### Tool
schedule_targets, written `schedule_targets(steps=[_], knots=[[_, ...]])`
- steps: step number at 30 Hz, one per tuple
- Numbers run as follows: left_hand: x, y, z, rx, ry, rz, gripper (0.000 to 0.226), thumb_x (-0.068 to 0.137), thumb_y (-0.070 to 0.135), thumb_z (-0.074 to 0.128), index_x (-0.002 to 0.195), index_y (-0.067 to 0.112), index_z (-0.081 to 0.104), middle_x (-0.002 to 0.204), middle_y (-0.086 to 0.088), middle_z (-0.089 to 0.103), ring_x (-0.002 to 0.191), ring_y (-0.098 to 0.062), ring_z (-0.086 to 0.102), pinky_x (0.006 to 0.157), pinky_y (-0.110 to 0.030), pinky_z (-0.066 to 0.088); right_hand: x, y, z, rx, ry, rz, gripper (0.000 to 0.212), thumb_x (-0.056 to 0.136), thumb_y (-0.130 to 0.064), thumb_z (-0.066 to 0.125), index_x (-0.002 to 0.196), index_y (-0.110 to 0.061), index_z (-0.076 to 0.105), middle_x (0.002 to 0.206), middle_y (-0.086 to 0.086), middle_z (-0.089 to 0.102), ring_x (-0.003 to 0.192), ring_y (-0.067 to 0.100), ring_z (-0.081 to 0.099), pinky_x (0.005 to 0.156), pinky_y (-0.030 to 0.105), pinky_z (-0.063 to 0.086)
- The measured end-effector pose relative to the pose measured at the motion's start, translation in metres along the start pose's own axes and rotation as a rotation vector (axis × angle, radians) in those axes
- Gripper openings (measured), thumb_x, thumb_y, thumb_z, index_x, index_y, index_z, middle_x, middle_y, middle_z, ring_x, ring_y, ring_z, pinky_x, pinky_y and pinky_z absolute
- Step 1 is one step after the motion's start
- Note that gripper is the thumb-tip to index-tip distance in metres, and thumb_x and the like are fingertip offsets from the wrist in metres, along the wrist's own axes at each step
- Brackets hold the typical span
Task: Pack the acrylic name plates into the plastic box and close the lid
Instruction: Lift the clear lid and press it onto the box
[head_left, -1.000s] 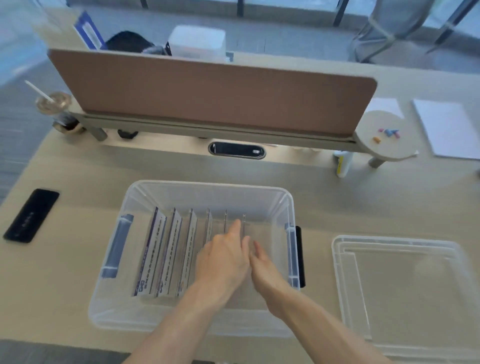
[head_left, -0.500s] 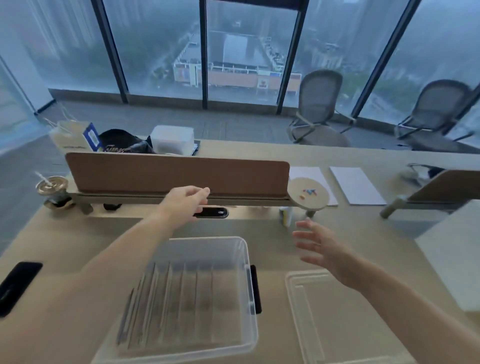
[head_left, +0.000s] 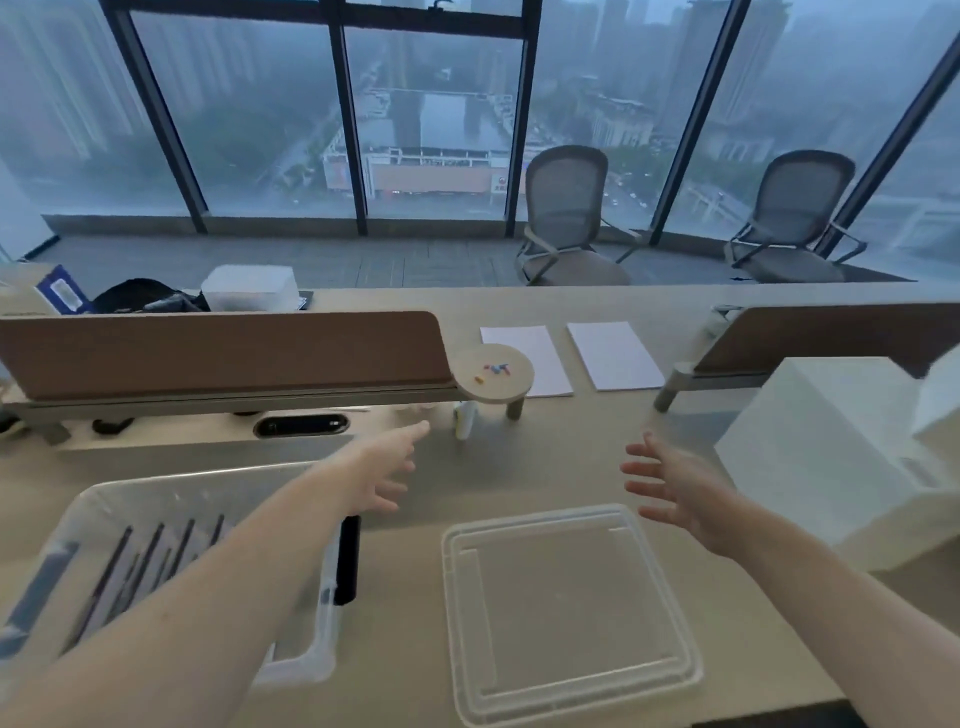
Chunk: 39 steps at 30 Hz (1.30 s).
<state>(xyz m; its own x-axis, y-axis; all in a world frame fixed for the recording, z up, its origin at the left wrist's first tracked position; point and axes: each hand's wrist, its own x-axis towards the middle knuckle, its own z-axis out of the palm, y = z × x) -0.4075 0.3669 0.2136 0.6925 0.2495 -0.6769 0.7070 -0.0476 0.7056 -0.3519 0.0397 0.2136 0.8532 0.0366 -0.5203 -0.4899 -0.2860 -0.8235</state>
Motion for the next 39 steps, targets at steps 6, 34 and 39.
schedule_targets(steps=[6,34,39], knots=[[0.017,-0.05,0.076,-0.021,-0.021,-0.165,0.072,0.1,0.053,0.054,0.152,0.005,0.039,0.14,-0.019,0.053,0.111,-0.039,0.056,0.093,-0.053,0.051,0.028,0.051,-0.07,-0.094,0.0,0.109,0.053,0.104,-0.053,0.033,0.13,-0.015,0.059,0.128,0.011,0.064,0.117,0.03,0.061,0.104,0.051,0.046],[0.18,-0.198,0.164,0.038,0.159,-0.444,0.031,0.1,0.027,0.064,0.116,0.001,0.068,0.094,-0.014,0.073,0.07,-0.022,0.07,0.049,-0.024,0.055,0.221,0.249,-0.081,-0.381,-0.052,0.346,0.042,0.097,-0.038,0.052,0.126,-0.007,0.056,0.094,0.005,0.057,0.071,0.016,0.048,0.059,0.027,0.034],[0.177,-0.197,0.174,-0.019,0.344,-0.353,0.014,0.102,0.028,0.059,0.096,0.015,0.057,0.105,-0.013,0.065,0.09,-0.029,0.065,0.077,-0.036,0.052,0.221,0.245,-0.086,-0.361,-0.076,0.255,0.02,0.096,-0.022,0.054,0.101,-0.011,0.07,0.083,0.008,0.064,0.072,0.023,0.055,0.06,0.03,0.037]])
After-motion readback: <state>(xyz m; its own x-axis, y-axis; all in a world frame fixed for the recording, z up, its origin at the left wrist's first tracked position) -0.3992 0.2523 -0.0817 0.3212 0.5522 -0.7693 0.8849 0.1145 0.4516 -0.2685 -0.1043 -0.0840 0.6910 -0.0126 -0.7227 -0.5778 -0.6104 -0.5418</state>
